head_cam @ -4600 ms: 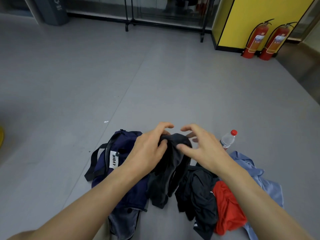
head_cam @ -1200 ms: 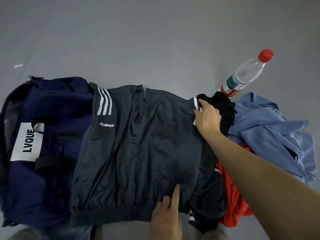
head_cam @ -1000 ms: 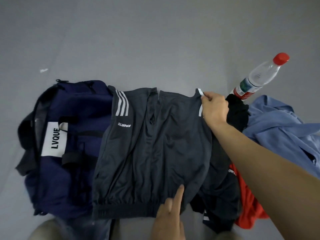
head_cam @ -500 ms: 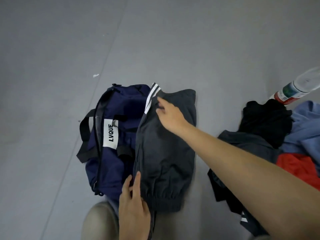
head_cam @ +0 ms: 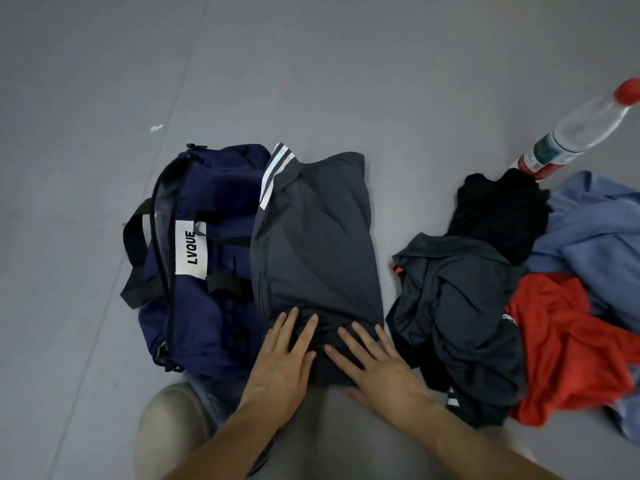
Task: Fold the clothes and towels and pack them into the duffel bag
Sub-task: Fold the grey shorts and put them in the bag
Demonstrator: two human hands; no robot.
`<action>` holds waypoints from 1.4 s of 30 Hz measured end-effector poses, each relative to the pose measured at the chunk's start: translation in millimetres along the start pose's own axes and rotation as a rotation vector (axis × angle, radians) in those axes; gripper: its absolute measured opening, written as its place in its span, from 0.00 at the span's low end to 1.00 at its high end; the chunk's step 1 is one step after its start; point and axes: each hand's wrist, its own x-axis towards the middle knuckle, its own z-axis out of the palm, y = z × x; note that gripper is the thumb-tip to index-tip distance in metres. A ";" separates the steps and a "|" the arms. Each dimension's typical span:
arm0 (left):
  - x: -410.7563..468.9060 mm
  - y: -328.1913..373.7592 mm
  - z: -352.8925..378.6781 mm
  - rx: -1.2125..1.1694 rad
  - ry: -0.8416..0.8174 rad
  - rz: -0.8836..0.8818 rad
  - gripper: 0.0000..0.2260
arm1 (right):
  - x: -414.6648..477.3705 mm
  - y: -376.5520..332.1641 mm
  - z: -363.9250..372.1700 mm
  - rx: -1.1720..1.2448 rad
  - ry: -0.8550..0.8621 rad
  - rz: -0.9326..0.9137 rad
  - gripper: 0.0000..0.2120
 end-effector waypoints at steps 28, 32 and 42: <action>-8.3 -1.6 16.1 0.305 -0.210 0.184 0.38 | -34.1 24.7 24.1 -0.051 0.296 -0.006 0.36; -5.1 6.6 17.2 0.301 -0.148 0.137 0.36 | -23.4 17.3 17.7 0.109 0.540 0.122 0.23; -3.5 22.5 -5.9 0.023 0.107 0.237 0.29 | -46.7 35.3 -9.0 0.389 0.299 0.149 0.25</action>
